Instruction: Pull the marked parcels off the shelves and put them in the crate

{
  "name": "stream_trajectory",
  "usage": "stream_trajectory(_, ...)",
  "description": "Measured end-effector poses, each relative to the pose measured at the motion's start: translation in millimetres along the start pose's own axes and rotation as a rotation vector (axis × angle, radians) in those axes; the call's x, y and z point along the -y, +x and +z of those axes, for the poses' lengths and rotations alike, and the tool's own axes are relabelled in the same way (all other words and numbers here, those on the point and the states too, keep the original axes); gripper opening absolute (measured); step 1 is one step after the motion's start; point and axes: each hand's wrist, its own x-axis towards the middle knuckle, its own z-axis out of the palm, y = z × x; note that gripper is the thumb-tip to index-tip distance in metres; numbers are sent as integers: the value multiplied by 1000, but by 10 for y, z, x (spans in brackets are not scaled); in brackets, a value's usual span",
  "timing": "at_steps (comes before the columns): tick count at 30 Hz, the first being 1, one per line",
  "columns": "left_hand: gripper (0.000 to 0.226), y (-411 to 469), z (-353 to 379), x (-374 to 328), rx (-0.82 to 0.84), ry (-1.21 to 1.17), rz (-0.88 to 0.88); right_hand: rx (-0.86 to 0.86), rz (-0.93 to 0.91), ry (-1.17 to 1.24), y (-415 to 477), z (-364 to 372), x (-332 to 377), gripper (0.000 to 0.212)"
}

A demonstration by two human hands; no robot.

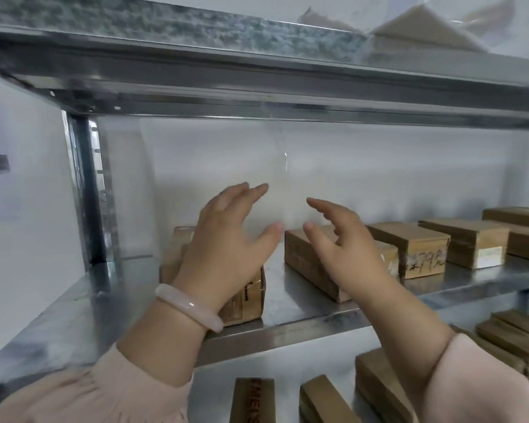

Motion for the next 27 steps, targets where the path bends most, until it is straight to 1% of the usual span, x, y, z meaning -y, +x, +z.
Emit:
stream_trajectory(2, 53, 9, 319, -241, 51, -175, 45, -66, 10, -25, 40, -188, -142, 41)
stream_trajectory(4, 48, 3, 703, -381, 100, -275, 5, -76, 35, -43, 36, -346, -320, 40)
stream_trajectory(6, 45, 11, 1070, -431, 135, -260, -95, -61, 60, -43, 20, -478, -509, 40)
stream_trajectory(8, 45, 58, 1361, -435, 154, -231, -234, -39, 61, -41, 26, -614, -694, 39)
stream_trajectory(12, 56, 263, 1773, -358, 213, -129, -536, 27, 78, -15, 134, -876, -1012, 39)
stream_trajectory(13, 58, 290, 1851, -344, 246, -131, -596, 47, 81, -14, 154, -929, -1082, 40)
stream_trajectory(15, 63, 284, 1974, -330, 289, -166, -657, 76, 77, -16, 186, -1020, -1219, 45)
stream_trajectory(17, 70, 243, 2054, -341, 256, -189, -657, 98, 76, -17, 213, -1097, -1350, 47)
stream_trajectory(18, 69, 220, 2075, -356, 216, -198, -646, 111, 73, -9, 221, -1125, -1416, 45)
stream_trajectory(20, 60, 172, 2084, -406, 137, -200, -636, 141, 81, 9, 225, -1152, -1507, 41)
stream_trajectory(22, 54, 108, 2073, -473, 82, -210, -653, 170, 111, 51, 224, -1143, -1553, 43)
stream_trajectory(24, 51, 12, 2087, -497, 44, -209, -627, 207, 165, 95, 230, -1110, -1591, 51)
stream_trajectory(27, 48, -182, 2110, -576, -44, -224, -492, 298, 267, 157, 237, -1079, -1591, 65)
